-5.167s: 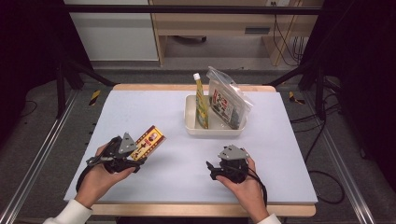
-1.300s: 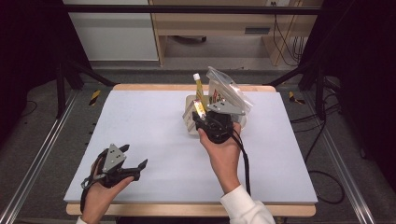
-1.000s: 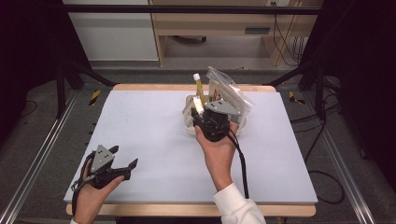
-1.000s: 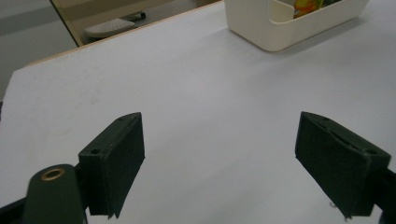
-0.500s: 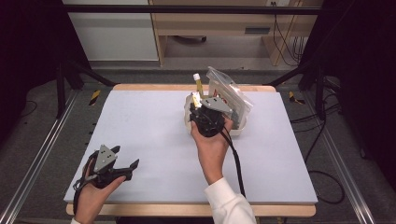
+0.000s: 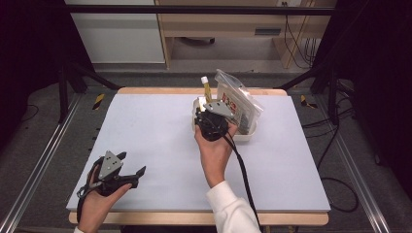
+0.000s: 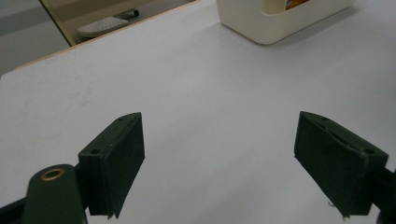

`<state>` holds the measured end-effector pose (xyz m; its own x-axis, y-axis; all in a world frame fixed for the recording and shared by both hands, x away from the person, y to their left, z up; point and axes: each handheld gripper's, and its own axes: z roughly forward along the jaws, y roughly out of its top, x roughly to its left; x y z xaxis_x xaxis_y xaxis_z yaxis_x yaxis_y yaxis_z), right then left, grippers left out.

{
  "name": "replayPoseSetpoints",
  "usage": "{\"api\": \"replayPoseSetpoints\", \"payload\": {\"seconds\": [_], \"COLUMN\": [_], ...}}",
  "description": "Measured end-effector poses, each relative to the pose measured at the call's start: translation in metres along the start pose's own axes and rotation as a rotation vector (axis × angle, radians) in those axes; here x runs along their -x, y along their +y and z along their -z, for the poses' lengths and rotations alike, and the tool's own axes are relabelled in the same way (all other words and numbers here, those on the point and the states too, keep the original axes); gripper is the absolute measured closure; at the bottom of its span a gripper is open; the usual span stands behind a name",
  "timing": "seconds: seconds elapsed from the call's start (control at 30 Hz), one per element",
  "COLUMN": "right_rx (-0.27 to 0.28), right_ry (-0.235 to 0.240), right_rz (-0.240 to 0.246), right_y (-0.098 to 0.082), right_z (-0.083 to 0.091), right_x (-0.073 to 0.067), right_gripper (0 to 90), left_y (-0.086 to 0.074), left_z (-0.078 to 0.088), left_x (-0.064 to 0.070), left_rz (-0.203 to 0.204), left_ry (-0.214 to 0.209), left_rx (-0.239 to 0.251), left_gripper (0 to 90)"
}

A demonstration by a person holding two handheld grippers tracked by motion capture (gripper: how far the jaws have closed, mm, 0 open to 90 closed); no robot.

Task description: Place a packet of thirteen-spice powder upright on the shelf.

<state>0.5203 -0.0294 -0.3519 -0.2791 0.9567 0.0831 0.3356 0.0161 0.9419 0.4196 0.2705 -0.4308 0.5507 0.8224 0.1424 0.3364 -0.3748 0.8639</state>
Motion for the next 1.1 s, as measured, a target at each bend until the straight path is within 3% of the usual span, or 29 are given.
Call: {"api": "replayPoseSetpoints", "payload": {"seconds": [0.17, 0.63, 1.1], "right_rx": [-0.018, -0.003, -0.043], "right_ry": [-0.012, -0.054, -0.079], "right_rz": [0.003, -0.008, -0.006], "right_y": [-0.003, -0.009, -0.020], "right_z": [-0.010, -0.024, -0.038], "right_x": [0.000, -0.005, -0.006], "right_gripper": [67.6, 67.6, 67.4], "left_y": [0.001, 0.001, 0.002], "left_z": [-0.001, -0.003, -0.004], "left_x": [0.002, 0.004, 0.007], "left_rz": [-0.011, -0.010, -0.017], "left_ry": [-0.005, -0.020, -0.030], "left_rx": [-0.002, -0.002, -0.004], "left_gripper": [15.7, 15.8, 16.0]}}
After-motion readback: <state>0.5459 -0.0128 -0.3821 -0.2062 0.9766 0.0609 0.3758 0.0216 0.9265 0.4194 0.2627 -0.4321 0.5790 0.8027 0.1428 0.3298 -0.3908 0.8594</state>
